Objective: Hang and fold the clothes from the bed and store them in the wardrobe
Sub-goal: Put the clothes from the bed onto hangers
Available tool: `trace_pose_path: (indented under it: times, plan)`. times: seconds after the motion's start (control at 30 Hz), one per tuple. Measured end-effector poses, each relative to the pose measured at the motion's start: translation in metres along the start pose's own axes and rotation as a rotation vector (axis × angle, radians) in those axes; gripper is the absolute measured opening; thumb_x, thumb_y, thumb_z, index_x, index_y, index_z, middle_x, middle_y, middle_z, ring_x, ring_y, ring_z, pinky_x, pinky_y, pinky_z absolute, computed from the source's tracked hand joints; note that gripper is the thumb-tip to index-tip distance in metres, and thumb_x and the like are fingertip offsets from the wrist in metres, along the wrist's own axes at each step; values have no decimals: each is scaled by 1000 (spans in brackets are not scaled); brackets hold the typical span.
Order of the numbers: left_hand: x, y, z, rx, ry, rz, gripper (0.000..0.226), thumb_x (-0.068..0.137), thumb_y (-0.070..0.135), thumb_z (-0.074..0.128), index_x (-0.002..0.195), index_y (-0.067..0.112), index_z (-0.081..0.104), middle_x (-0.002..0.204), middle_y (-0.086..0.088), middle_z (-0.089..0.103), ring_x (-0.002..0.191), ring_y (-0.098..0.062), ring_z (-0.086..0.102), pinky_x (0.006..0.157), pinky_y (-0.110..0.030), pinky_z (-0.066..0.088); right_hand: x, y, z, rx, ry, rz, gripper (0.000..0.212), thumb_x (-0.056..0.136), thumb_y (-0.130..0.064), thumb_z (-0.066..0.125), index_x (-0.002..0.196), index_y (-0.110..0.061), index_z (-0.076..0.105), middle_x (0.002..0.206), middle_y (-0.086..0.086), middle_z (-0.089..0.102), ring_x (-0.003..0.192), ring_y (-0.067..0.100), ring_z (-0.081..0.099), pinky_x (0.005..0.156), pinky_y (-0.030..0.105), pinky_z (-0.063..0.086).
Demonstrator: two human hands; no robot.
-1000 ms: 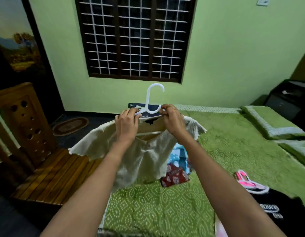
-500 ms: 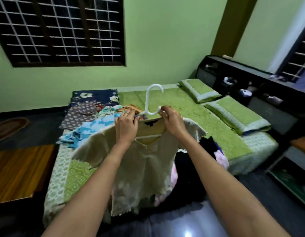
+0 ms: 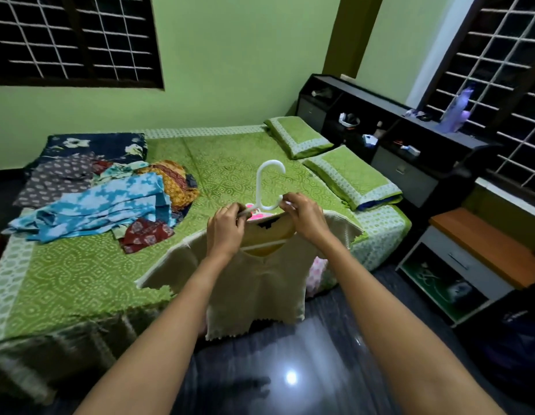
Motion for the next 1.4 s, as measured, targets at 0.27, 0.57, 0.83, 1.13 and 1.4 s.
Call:
trace_pose_path:
  times: [0.27,0.57,0.83,1.13,1.4]
  plan:
    - [11,37,64,-61,-14,13,22,89,12,60,104,-3,63,102,-22,65,95,-37,59,76,-37,36,10,71,-21,-45,-24,37,28,98,-32,43,117,-19,59,115,2,59,112,24,52,96,43,31]
    - [76,-13,152,-99,-83,-115,15,84,13,66,92,2,67,92,-18,69,88,-34,63,70,-37,43,90,147,42,-10,-180,118,24,95,-29,50,110,-15,64,113,8,62,109,29,54,90,45,39]
    - [140,-88,232,-215,-217,-396,9,81,13,69,84,4,67,80,-9,68,80,-26,62,63,-26,34,170,202,123,-27,-377,187,15,94,-28,51,98,-23,64,104,6,65,106,28,57,85,43,40]
    - [217,-147,296,-225,-265,-553,13,81,12,69,87,1,68,82,-10,68,80,-22,60,64,-23,34,266,248,189,-30,-458,211,18,94,-25,53,105,-20,66,110,8,67,110,29,57,81,39,40]
    - [285,-194,347,-232,-181,-741,24,94,14,53,103,-3,66,104,-21,67,101,-29,61,79,-30,40,347,294,270,51,-607,281,19,90,-14,53,104,-12,67,111,15,66,109,32,58,88,41,45]
Point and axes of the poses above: each hand's wrist, its own x-axis towards the middle knuckle, its own z-axis out of the palm, y = z × x, the point moved 4 cm from there along x, towards the middle knuckle
